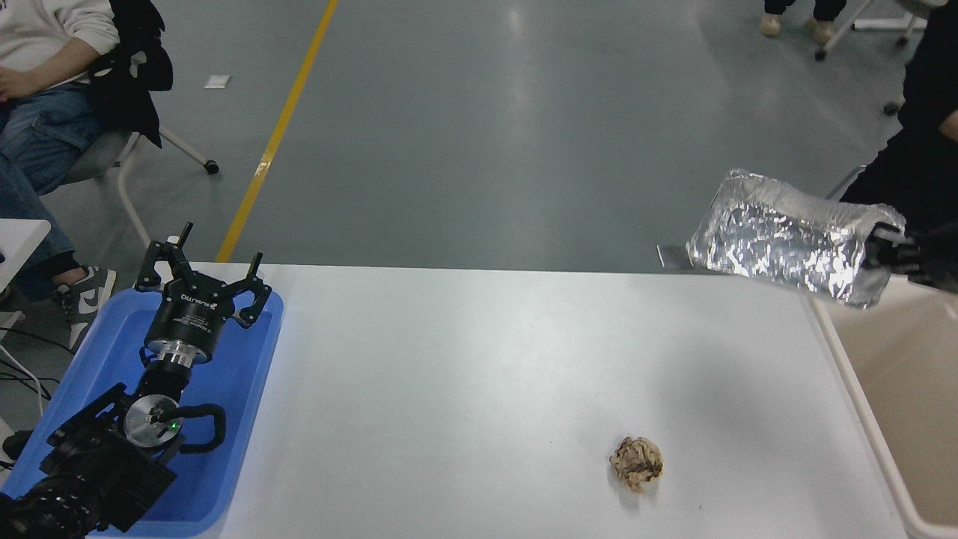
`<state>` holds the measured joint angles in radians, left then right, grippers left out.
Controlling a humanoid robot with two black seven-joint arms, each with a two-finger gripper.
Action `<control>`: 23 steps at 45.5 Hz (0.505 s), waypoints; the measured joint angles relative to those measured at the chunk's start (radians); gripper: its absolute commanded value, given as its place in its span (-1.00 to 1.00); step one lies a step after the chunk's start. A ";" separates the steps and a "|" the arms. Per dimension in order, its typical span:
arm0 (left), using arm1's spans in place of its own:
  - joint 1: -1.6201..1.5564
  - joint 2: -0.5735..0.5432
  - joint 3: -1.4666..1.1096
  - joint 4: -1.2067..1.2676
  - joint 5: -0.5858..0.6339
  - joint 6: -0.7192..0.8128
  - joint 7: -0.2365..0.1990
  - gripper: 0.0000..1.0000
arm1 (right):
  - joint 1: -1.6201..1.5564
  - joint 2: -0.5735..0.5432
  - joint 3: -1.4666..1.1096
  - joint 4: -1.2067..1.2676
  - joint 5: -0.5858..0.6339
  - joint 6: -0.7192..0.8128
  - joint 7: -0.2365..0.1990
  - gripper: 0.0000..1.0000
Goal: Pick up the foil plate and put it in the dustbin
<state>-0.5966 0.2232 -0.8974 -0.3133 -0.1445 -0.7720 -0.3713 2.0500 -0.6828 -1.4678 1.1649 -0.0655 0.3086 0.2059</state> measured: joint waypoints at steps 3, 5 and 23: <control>0.000 0.000 0.000 0.000 0.000 0.000 0.000 1.00 | 0.039 0.000 -0.020 0.001 -0.010 0.023 0.001 -1.00; 0.000 0.000 0.000 0.000 0.000 0.000 0.000 1.00 | 0.059 -0.001 -0.029 0.001 -0.014 0.035 0.001 -1.00; 0.000 0.000 0.000 0.000 0.000 0.000 0.000 1.00 | 0.134 0.000 -0.067 0.001 -0.041 0.077 0.001 -1.00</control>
<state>-0.5967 0.2234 -0.8974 -0.3134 -0.1442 -0.7719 -0.3712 2.1837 -0.6831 -1.5352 1.1656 -0.1060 0.3854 0.2070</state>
